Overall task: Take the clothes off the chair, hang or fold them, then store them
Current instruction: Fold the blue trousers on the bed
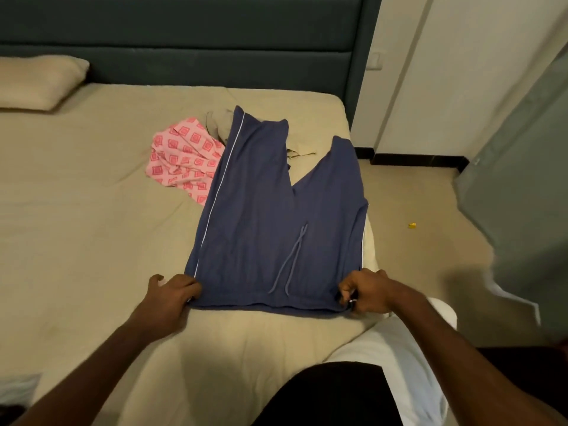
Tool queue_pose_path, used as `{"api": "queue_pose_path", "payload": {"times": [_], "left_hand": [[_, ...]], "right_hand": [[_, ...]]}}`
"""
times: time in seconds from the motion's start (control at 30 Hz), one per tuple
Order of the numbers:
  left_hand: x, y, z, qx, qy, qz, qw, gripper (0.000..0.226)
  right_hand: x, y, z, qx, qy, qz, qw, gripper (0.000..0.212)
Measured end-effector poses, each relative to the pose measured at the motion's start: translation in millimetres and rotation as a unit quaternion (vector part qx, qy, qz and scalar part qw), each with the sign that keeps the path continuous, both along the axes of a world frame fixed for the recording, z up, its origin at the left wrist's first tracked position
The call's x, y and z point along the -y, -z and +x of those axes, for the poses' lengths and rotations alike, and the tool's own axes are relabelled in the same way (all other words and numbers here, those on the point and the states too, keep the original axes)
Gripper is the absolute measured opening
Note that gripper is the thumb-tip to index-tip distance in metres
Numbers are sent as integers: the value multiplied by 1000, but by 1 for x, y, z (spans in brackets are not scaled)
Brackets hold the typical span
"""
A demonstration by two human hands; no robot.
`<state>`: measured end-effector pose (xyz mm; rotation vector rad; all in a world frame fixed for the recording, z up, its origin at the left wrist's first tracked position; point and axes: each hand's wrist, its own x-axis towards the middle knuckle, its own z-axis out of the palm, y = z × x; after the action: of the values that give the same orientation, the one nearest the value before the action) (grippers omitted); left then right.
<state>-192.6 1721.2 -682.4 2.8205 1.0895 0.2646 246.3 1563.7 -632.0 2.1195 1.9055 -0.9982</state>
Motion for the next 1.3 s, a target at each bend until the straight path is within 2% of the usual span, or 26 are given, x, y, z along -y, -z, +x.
{"api": "queue_pose_path", "payload": {"times": [0.07,0.2,0.3,0.4,0.47,0.53,0.63,0.7,0.8,0.87,1.03,1.1,1.17,1.23,1.3], "left_hand": [[15,-6,25,4,43,21,999,31],[63,0,105,42,109,11,993,41],[86,14,145,17,86,3,996,44],[97,21,156,-3,40,-9,999,44],[99,25,154,18,25,-16,999,43],[100,27,149,85,28,-40,995,40],[93,24,124,241,-36,-55,968,33],[82,15,94,311,-162,-37,936,26],[65,8,49,329,-392,-75,856,27],[55,7,30,336,-461,-156,807,29],[40,4,12,366,-466,-263,761,22],[39,6,6,370,-458,-283,757,18],[37,10,2,358,-452,-288,764,11],[35,10,1,369,-458,-306,748,2],[30,8,7,364,-457,-327,743,14]], "right_hand": [[1,-3,2,11,2,15,1000,20],[7,-6,2,26,-16,60,998,21],[12,-7,1,-23,16,177,984,25],[5,-9,-5,-76,42,299,950,28],[-10,-13,-20,-102,12,344,933,29],[-31,-21,-37,-115,-21,364,924,31],[-73,-33,-67,-147,-73,356,920,30],[-103,-39,-91,-167,-126,335,919,29],[-145,-42,-135,-187,-191,290,919,30],[-166,-41,-169,-200,-222,246,922,35],[-189,-10,-243,-164,-273,134,938,50],[-187,9,-259,-135,-271,101,948,53],[-183,26,-264,-140,-229,115,956,46],[-179,35,-261,-161,-179,144,960,45],[-175,35,-258,-184,-141,164,959,45]]}}
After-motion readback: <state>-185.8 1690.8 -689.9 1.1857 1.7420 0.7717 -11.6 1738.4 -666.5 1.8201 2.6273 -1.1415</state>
